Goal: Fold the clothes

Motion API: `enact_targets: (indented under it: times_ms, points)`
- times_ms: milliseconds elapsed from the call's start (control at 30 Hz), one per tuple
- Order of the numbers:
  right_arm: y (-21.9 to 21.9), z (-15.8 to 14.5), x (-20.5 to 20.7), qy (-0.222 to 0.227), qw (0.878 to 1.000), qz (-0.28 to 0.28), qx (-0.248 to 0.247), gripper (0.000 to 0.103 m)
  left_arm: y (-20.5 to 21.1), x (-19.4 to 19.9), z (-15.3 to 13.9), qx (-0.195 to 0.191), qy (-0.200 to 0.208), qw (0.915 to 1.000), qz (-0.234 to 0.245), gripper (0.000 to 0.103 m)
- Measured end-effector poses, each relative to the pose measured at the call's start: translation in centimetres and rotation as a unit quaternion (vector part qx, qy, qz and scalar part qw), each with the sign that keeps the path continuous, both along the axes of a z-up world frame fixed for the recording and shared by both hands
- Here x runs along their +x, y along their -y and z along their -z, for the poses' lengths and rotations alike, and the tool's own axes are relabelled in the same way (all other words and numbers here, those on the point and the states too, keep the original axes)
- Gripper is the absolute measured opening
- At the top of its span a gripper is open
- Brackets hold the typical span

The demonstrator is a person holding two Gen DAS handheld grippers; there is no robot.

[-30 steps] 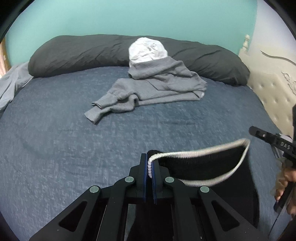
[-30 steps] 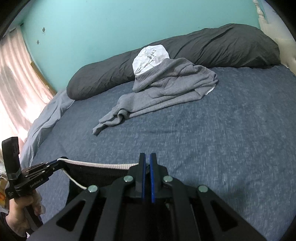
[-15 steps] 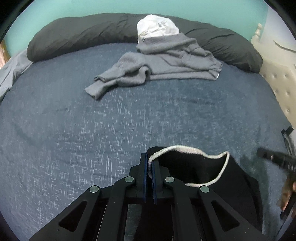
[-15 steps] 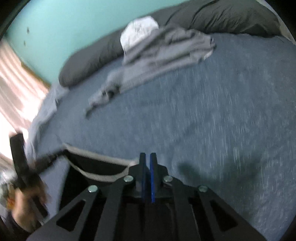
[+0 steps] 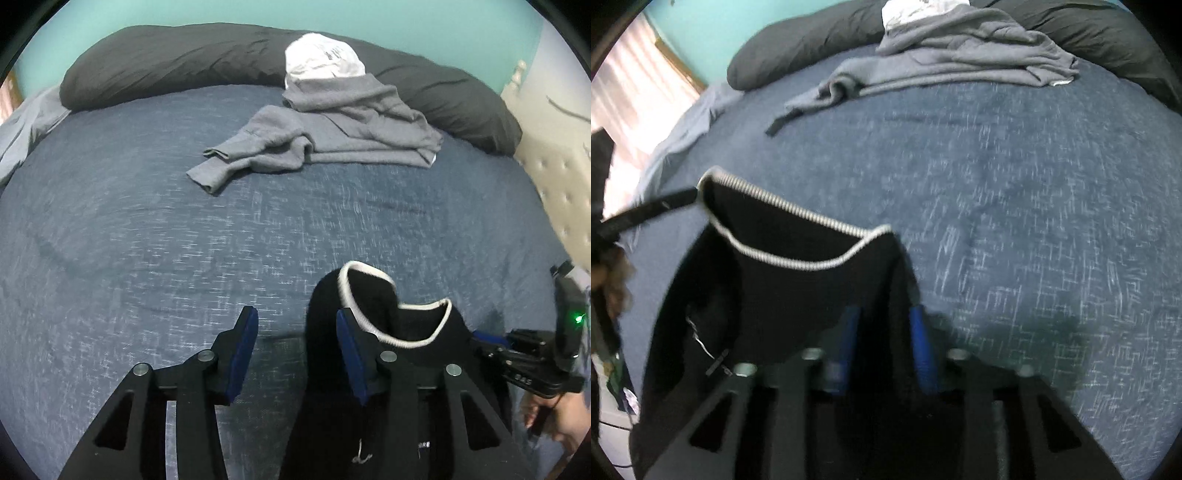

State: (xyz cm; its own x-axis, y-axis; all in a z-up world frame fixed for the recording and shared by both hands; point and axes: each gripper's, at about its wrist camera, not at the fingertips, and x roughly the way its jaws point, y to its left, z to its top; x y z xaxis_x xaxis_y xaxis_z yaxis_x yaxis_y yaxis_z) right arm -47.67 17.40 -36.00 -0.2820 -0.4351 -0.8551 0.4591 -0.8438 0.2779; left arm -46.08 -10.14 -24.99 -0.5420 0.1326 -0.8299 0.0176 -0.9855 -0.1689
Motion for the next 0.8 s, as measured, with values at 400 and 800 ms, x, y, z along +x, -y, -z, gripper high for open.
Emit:
enact_targets:
  times_ms: [400, 800]
  points:
    - [-4.3, -4.6, -1.3, -0.089, 0.992, 0.085, 0.017, 0.007, 2.1, 1.4, 3.8, -0.008, 0.038, 0.9991, 0.015, 0.051]
    - [-7.2, -4.1, -3.6, -0.073, 0.992, 0.104, -0.003, 0.007, 0.5, 3.0, 7.9, 0.024, 0.067, 0.9955, 0.062, 0.051]
